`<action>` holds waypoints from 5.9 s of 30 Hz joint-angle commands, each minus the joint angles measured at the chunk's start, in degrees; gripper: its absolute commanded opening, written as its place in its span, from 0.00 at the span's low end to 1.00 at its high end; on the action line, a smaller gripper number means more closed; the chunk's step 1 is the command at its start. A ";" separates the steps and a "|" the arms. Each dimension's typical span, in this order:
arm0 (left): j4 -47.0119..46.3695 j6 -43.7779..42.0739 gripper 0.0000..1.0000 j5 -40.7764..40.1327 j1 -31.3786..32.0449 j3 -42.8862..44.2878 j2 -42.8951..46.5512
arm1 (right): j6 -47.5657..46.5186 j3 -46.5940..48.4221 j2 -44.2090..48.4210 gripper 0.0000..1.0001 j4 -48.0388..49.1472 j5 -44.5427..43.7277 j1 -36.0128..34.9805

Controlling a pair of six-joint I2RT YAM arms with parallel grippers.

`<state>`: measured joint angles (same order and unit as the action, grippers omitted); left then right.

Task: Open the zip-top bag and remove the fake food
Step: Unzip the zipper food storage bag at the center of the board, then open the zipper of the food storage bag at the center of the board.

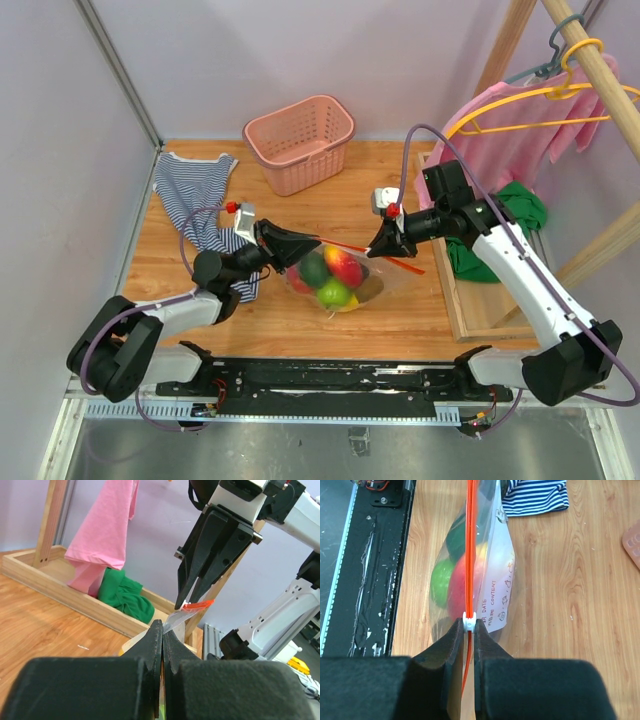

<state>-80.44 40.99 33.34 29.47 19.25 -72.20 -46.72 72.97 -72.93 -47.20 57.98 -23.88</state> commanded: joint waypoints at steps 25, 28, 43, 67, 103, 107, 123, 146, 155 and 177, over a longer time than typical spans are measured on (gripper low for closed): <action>-10.74 4.12 0.00 5.07 -4.60 11.88 -14.03 | -8.05 1.21 4.17 0.01 -12.50 -11.34 14.45; -8.49 2.15 0.00 5.90 -4.69 12.94 -14.35 | -8.72 1.27 4.75 0.01 -12.91 -12.37 15.53; -7.51 -0.81 0.00 10.11 -5.34 16.79 -18.25 | -11.67 -0.49 7.96 0.01 -15.64 -18.17 20.01; 8.43 -11.76 0.00 13.15 -5.33 12.43 -12.51 | -17.91 -3.03 10.32 0.27 -20.41 -14.11 21.29; 13.59 -15.62 0.00 13.89 -1.53 4.49 -5.89 | 10.82 0.48 -3.31 0.72 8.63 -10.91 -2.03; 12.84 -14.95 0.00 14.01 -1.52 4.51 -6.27 | 10.41 -0.71 -3.42 0.64 8.99 -12.71 -2.73; 9.33 -10.95 0.00 11.18 -1.52 1.76 -5.03 | 11.35 -2.75 -3.89 0.13 9.61 -13.06 -2.96; 22.22 4.88 0.60 -10.39 -1.52 -8.30 15.64 | 26.15 -11.19 2.05 0.01 23.51 0.89 4.67; 35.16 20.67 0.64 -19.06 -1.52 -13.20 27.89 | 30.02 -10.43 3.04 0.01 25.71 3.24 8.18; 26.92 18.45 0.29 -8.21 2.84 -0.74 -8.21 | 30.09 -7.87 6.74 0.01 24.33 2.78 15.84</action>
<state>-46.30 60.80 21.34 30.96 14.35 -73.52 -16.60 63.29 -68.38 -22.92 59.18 -9.80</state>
